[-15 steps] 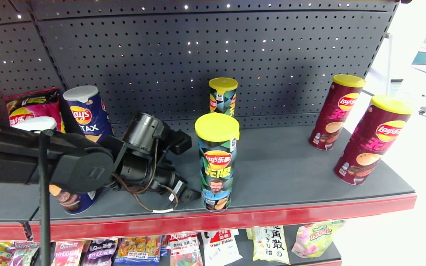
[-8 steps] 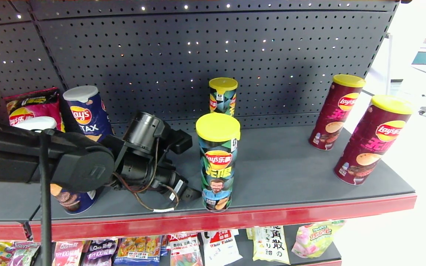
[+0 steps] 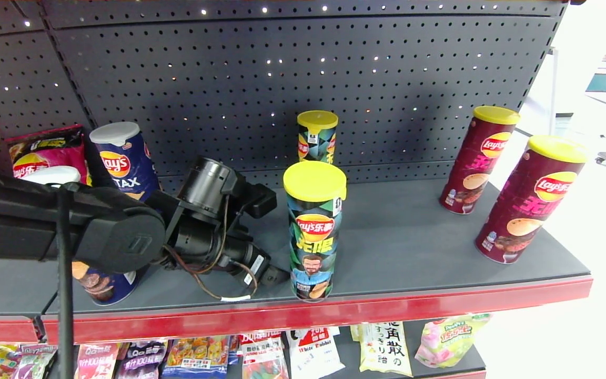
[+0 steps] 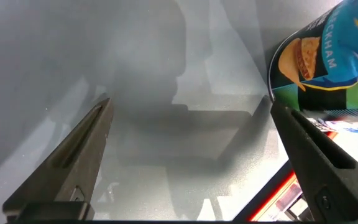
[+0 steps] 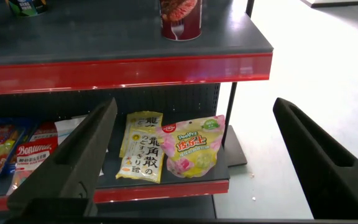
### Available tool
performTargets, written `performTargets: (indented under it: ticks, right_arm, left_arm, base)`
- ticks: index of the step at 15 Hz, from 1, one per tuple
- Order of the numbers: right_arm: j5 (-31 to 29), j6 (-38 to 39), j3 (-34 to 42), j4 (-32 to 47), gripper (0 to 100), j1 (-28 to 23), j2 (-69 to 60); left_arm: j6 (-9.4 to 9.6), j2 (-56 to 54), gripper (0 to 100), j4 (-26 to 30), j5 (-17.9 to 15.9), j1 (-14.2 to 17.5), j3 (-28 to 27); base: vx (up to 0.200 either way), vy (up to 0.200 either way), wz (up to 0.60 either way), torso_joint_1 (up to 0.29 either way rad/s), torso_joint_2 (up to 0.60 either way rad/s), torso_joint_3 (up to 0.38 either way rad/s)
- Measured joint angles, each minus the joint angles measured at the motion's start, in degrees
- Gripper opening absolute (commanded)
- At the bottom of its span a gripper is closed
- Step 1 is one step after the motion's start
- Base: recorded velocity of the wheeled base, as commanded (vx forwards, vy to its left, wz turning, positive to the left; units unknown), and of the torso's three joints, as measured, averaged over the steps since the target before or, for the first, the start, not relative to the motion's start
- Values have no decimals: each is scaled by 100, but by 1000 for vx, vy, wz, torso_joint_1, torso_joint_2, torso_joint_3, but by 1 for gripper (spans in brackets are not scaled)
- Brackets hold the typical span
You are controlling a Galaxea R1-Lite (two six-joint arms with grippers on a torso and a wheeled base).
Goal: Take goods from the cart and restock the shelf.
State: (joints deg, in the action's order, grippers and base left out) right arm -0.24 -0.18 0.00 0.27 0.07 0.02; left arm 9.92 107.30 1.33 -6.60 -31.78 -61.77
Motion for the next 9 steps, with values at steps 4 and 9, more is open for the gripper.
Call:
performTargets:
  ticks: [4, 9]
  right_arm:
    - [-2, 0, 0, 0, 100, 0, 0]
    - [0, 0, 0, 0, 100, 0, 0]
  left_arm:
    - [0, 6, 100, 0, 2, -29, -2]
    - [-10, 39, 100, 0, 4, -55, -11]
  base:
    - [0, 0, 0, 0, 0, 0]
    - [0, 0, 0, 0, 0, 0]
